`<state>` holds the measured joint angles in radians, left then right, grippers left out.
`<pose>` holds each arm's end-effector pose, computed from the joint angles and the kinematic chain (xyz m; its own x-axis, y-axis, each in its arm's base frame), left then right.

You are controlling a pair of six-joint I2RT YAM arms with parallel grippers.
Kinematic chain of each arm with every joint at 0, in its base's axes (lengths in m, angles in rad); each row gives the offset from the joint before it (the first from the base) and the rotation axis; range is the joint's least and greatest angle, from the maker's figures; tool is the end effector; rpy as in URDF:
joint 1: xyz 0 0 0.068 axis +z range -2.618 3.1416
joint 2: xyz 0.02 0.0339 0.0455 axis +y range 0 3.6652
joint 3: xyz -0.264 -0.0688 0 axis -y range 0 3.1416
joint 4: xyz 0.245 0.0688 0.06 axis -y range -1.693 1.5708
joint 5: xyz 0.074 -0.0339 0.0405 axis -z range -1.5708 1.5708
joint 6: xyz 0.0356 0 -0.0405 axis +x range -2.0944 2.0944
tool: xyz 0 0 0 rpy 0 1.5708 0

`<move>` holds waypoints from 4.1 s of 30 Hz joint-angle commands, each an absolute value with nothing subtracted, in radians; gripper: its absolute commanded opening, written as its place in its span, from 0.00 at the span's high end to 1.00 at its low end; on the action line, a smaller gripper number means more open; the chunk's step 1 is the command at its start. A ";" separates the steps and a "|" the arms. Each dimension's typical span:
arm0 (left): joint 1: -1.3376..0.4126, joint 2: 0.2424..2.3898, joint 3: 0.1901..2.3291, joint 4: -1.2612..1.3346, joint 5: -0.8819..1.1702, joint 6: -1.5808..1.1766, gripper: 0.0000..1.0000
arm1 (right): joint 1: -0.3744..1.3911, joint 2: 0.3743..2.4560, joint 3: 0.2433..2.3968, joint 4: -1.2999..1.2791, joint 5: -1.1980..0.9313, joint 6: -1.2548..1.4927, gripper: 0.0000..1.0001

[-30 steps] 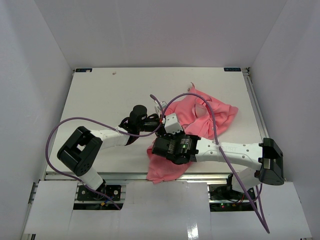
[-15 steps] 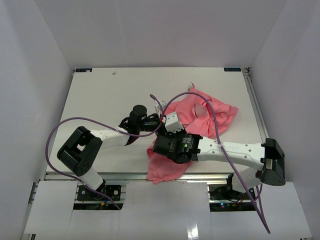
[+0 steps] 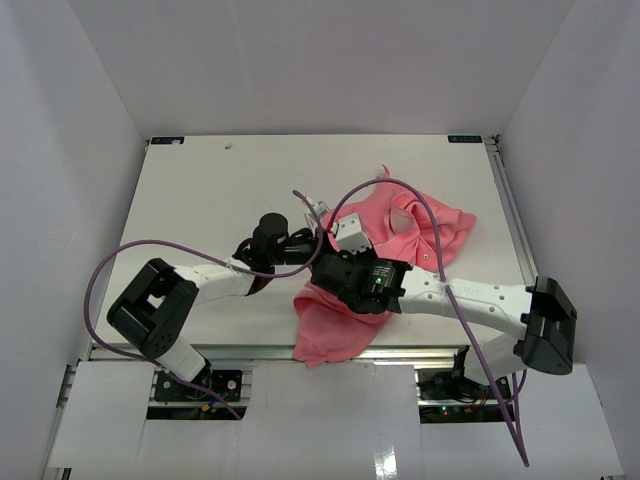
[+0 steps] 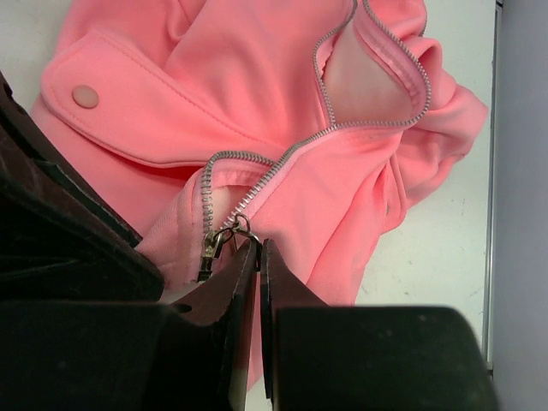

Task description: Zip up the jacket

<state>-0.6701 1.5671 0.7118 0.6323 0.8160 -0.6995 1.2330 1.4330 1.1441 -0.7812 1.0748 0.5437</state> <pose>0.2355 -0.2197 0.2102 -0.7651 0.0434 -0.6425 0.6400 0.1617 -0.7512 0.1221 0.2532 0.2829 -0.4087 -0.4207 -0.8099 -0.1141 0.9040 -0.4120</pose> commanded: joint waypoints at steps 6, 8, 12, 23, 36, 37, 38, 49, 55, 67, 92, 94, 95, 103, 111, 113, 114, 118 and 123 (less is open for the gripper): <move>-0.688 1.516 0.678 0.642 0.874 -0.702 1.00 | 1.130 1.331 1.074 -0.508 1.115 0.338 0.92; -0.689 1.522 0.678 0.643 0.873 -0.702 1.00 | 1.103 1.308 1.059 -0.458 1.096 0.300 0.92; -0.690 1.535 0.680 0.644 0.874 -0.704 1.00 | 1.060 1.264 1.034 -0.385 1.067 0.244 0.92; -0.708 1.524 0.684 0.635 0.875 -0.711 1.00 | 0.922 1.217 0.986 -0.227 0.927 0.142 0.92; -0.746 1.313 0.562 0.427 0.634 -0.654 1.00 | 0.737 1.225 0.979 -0.141 0.762 0.115 0.92; -0.746 1.278 0.556 0.387 0.610 -0.648 1.00 | 0.713 1.224 0.979 -0.130 0.738 0.114 0.92; -0.745 1.251 0.548 0.356 0.586 -0.641 1.00 | 0.692 1.226 0.979 -0.116 0.719 0.114 0.92; -0.744 1.096 0.462 0.220 0.398 -0.614 1.00 | 0.447 1.300 1.061 -0.029 0.565 0.094 0.92; -0.738 0.930 0.443 0.121 0.226 -0.623 1.00 | 0.273 1.357 1.087 0.033 0.437 0.121 0.92; -0.710 0.677 0.728 -0.169 -0.244 -0.534 1.00 | 0.133 1.470 1.125 0.141 0.305 0.181 0.92; 0.247 1.309 1.167 0.027 0.292 -0.724 1.00 | -0.053 1.463 1.005 0.308 0.306 0.279 0.92; 0.303 1.312 1.161 0.061 0.348 -0.755 1.00 | -0.061 1.442 0.986 0.316 0.307 0.278 0.92; 0.310 1.312 1.156 0.080 0.356 -0.757 1.00 | -0.064 1.436 0.979 0.316 0.312 0.275 0.92; 0.286 1.371 1.221 0.132 0.533 -0.745 1.00 | -0.072 1.378 0.901 0.374 0.272 0.325 0.92; 0.062 1.497 1.321 -0.083 0.446 -0.580 0.37 | -0.002 1.293 0.823 0.322 0.173 0.318 0.57; 0.045 1.491 1.321 -0.111 0.442 -0.577 0.16 | 0.021 1.267 0.834 0.260 0.170 0.313 0.39; 0.036 1.478 1.313 -0.115 0.441 -0.578 0.03 | 0.049 1.256 0.838 0.215 0.166 0.308 0.25; -0.051 1.368 1.321 -0.203 0.334 -0.533 0.02 | 0.147 1.173 0.834 0.115 0.238 0.258 0.02; -0.295 1.222 1.272 -0.244 0.160 -0.473 0.02 | 0.253 1.044 0.914 -0.128 0.285 0.246 0.10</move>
